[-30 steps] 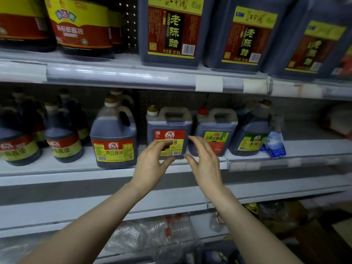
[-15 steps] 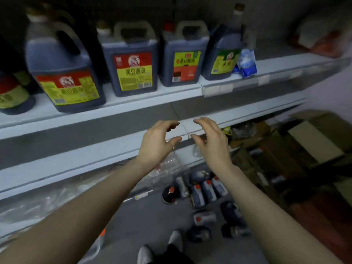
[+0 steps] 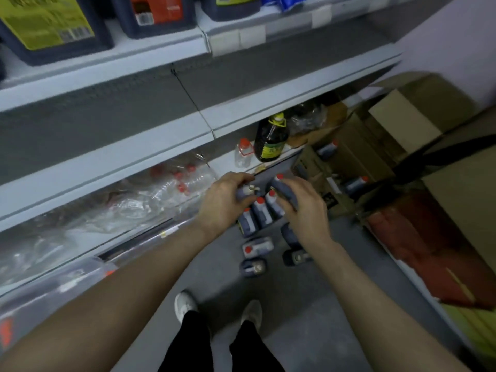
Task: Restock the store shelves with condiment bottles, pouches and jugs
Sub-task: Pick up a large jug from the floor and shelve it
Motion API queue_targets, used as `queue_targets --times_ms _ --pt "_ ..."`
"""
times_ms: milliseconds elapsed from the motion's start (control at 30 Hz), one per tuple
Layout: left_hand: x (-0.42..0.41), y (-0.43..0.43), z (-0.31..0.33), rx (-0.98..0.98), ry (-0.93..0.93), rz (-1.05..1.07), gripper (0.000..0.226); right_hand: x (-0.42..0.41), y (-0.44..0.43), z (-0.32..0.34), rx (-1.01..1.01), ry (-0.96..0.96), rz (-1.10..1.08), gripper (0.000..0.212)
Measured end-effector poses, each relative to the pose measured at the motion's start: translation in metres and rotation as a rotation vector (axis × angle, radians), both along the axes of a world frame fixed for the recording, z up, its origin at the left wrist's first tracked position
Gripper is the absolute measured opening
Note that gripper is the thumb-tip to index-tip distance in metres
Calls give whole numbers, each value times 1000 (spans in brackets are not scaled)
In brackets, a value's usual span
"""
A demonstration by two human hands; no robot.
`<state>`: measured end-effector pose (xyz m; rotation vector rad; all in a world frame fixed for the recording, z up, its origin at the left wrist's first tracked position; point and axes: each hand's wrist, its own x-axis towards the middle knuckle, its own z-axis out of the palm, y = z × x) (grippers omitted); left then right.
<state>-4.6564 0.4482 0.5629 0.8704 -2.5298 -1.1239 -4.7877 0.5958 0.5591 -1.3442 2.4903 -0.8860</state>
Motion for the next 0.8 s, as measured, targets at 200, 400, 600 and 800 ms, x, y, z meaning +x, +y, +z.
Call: queue_targets --times_ms 200,400,600,800 --pt "-31 38 -39 15 -31 3 42 -37 40 -36 56 -6 -23 31" --pt "-50 33 -99 101 -120 48 40 -57 32 -89 148 -109 -20 39" --pt "-66 15 -168 201 -218 20 42 -74 23 -144 234 -227 -76 42" --pt "-73 13 -256 306 -304 52 42 -87 14 -228 351 -266 -82 40"
